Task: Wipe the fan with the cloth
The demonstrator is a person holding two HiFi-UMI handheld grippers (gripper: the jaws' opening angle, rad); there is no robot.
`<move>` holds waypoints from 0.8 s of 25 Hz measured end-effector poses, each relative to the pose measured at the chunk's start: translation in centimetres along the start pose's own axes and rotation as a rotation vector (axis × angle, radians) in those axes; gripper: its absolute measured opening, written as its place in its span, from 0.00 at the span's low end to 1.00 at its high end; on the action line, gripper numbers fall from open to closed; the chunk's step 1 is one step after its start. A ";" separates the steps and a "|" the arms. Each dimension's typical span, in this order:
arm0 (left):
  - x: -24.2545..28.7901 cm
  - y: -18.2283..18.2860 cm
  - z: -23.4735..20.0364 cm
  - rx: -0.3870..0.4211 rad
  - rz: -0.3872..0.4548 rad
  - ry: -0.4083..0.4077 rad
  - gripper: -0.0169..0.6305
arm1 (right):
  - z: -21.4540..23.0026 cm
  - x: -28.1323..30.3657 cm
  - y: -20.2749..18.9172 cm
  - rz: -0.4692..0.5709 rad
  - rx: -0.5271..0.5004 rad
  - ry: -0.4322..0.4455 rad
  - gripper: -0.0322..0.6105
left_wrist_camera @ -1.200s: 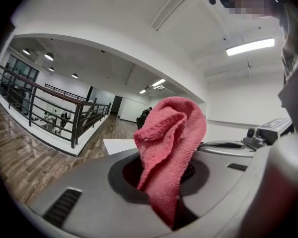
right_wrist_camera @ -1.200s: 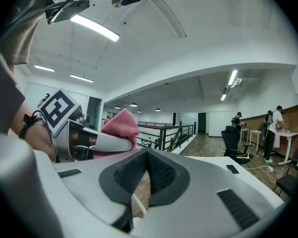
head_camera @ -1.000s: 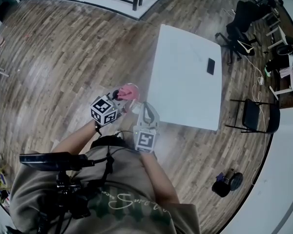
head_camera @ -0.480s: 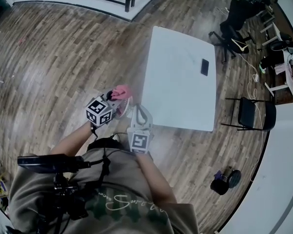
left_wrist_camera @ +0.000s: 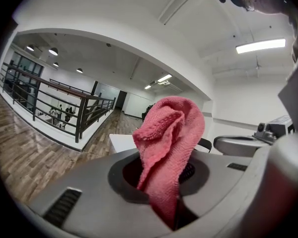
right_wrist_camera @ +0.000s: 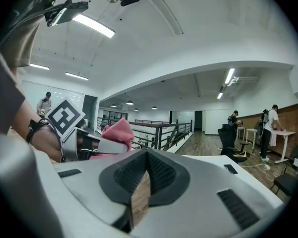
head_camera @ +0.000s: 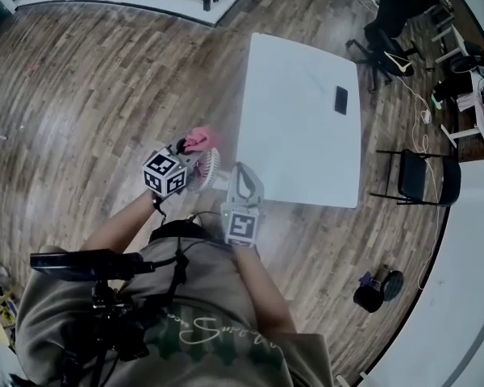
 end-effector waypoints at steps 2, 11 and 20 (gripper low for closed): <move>0.1 -0.3 -0.6 0.008 -0.006 0.010 0.18 | 0.4 0.0 -0.2 -0.002 0.001 -0.015 0.09; 0.3 -1.9 -2.3 0.010 -0.040 0.046 0.18 | -1.0 0.1 -1.2 -0.038 0.010 0.010 0.09; 0.7 -2.6 -3.4 0.047 -0.053 0.031 0.18 | -2.2 0.7 -1.2 -0.061 -0.010 0.028 0.09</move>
Point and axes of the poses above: the fingertips, and each gripper's own axes: x forward along the fingers, z to its right, y out of its top, the point moved 6 cm from there along -x, backward along the fingers, and after that the axes turned 14 degrees about y, right-handed, at the moved point
